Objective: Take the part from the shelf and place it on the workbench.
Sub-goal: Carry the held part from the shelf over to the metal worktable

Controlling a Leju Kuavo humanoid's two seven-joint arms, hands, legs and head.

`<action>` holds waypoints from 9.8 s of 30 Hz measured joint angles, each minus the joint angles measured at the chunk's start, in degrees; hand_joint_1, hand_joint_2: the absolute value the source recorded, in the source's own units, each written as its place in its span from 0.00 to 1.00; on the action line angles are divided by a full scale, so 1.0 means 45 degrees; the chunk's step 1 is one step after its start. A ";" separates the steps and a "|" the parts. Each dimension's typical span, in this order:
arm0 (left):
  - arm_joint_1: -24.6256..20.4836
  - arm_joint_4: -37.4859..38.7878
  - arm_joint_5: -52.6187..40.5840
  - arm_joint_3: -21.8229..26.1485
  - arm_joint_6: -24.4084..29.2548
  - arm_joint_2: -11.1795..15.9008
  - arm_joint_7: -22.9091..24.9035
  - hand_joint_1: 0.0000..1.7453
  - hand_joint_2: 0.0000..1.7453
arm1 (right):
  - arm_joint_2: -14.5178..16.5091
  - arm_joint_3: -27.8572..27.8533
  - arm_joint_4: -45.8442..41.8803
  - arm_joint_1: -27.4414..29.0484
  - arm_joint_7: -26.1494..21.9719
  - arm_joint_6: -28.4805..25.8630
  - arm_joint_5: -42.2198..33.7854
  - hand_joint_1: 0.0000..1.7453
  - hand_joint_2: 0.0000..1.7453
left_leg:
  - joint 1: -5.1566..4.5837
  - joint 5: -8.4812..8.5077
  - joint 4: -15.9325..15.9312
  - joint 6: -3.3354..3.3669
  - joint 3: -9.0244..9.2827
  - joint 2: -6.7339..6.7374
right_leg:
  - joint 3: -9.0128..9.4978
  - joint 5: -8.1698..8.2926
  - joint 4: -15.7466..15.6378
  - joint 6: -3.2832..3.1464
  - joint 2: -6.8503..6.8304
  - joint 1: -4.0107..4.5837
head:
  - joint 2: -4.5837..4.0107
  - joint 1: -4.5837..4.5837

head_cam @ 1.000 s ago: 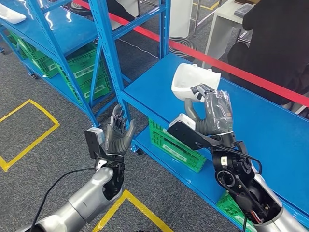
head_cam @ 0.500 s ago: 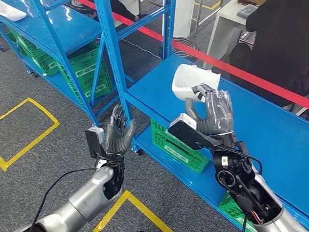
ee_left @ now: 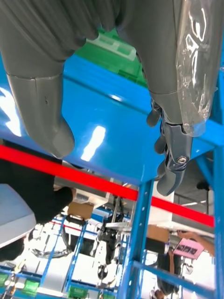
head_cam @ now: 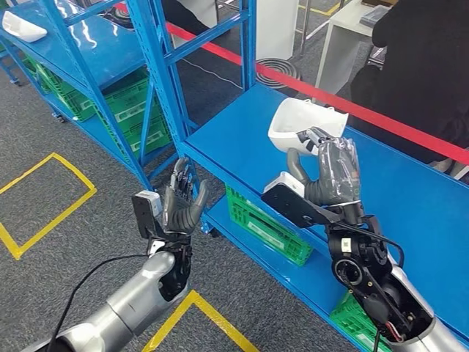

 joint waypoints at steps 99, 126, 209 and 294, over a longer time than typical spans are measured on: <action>0.0245 0.0028 -0.0095 0.0005 0.0396 0.0137 -0.0018 0.00 1.00 | 0.0165 0.0299 -0.0015 0.0002 -0.0428 0.0180 -0.0140 1.00 1.00 | -0.0044 0.0229 0.0805 -0.0097 -0.0856 0.0484 | 0.0526 -0.0083 -0.0542 -0.0138 -0.1058 0.0241 | 0.0000 -0.0212; 0.0023 -0.0035 0.0222 0.0000 0.0297 0.0052 -0.0214 0.00 1.00 | 0.0078 0.0463 -0.0049 0.0040 -0.0281 -0.0126 -0.0826 1.00 1.00 | -0.0122 -0.0731 0.2668 -0.0052 -0.1917 0.0062 | 0.0448 -0.0049 -0.0535 -0.0180 -0.0356 0.0156 | 0.0000 -0.0141; -0.0527 0.0631 0.0383 -0.0024 0.0145 -0.0197 -0.0498 0.00 1.00 | -0.0231 0.0663 -0.0124 0.0531 -0.0857 -0.0665 -0.1588 1.00 1.00 | -0.0161 0.0853 -0.0851 0.0534 -0.0095 -0.1492 | 0.0079 -0.0244 -0.0036 0.0005 0.1060 0.0141 | 0.0000 0.0001; -0.0467 0.0498 0.0096 -0.0029 0.0251 -0.0253 -0.0270 0.00 1.00 | 0.0185 0.0981 -0.0057 0.0669 -0.1403 -0.0497 -0.2746 1.00 1.00 | 0.0067 -0.0822 0.2747 -0.0081 -0.1935 0.0094 | 0.0610 -0.0460 -0.0326 -0.0186 0.0057 0.0033 | 0.0000 -0.0225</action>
